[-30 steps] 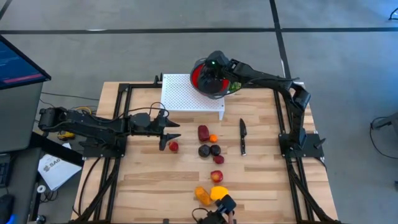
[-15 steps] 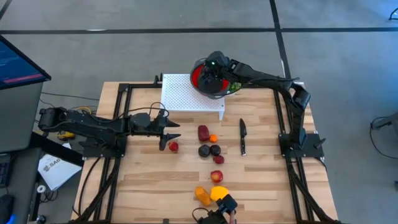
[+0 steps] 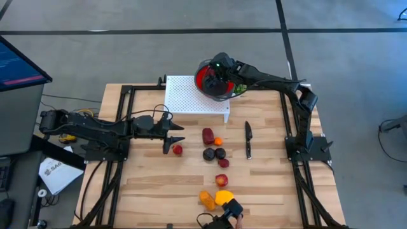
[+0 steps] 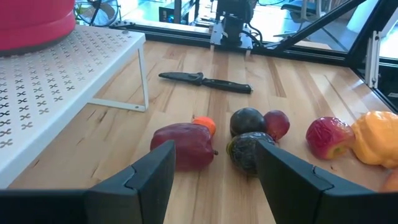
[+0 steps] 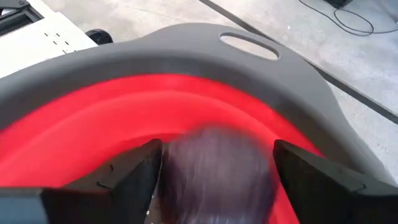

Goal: Pick & Place Fruit
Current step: Put the right purple mangosteen into the red strainer bowl, then put the purple plum into the red strainer bowl

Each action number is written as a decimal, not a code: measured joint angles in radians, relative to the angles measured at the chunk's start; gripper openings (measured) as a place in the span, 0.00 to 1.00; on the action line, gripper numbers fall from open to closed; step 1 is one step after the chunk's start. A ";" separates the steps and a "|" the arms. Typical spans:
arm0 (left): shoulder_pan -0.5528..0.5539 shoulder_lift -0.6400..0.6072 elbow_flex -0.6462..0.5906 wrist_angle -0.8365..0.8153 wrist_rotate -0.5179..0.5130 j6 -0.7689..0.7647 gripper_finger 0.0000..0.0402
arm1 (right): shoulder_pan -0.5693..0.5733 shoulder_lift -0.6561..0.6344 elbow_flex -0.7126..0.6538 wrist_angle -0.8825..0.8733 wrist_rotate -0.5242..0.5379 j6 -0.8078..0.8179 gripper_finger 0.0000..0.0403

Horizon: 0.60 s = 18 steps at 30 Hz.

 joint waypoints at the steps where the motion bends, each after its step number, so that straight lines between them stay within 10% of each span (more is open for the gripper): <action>1: 0.000 0.000 0.000 0.000 0.000 0.000 0.53 | 0.000 0.000 0.000 0.001 0.000 0.000 0.79; 18: -0.006 0.000 0.000 -0.002 0.003 0.000 0.53 | 0.246 -0.219 -0.009 -0.032 0.237 -0.240 0.74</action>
